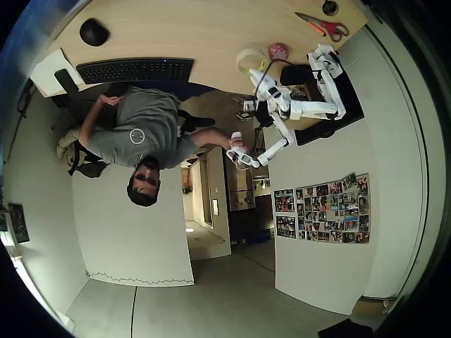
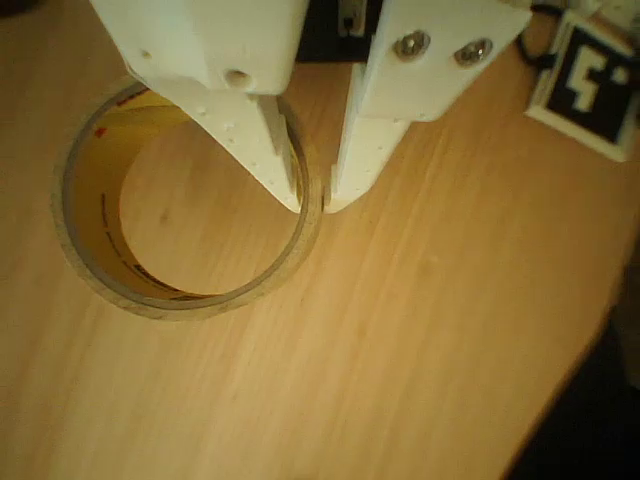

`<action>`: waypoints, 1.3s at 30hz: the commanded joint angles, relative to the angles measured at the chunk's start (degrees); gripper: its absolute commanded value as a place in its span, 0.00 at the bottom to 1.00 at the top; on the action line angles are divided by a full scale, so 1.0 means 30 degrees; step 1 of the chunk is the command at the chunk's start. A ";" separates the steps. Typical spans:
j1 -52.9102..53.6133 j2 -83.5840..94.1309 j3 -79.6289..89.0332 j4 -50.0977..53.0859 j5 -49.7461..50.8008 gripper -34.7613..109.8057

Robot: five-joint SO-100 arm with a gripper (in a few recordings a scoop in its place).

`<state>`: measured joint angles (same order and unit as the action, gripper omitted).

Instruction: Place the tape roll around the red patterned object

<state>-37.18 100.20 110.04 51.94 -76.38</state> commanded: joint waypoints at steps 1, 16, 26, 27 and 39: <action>0.0117 0.2754 -0.1377 0.2285 -0.0527 0.24; -0.2168 0.6885 0.8086 0.1143 0.2813 0.24; -0.2373 0.7324 0.9551 0.1611 0.3311 0.24; -0.2432 0.7441 0.9639 0.1641 0.3311 0.24; -0.2461 0.8174 0.9902 0.2314 0.2314 0.46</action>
<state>-44.12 122.17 140.19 57.66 -67.68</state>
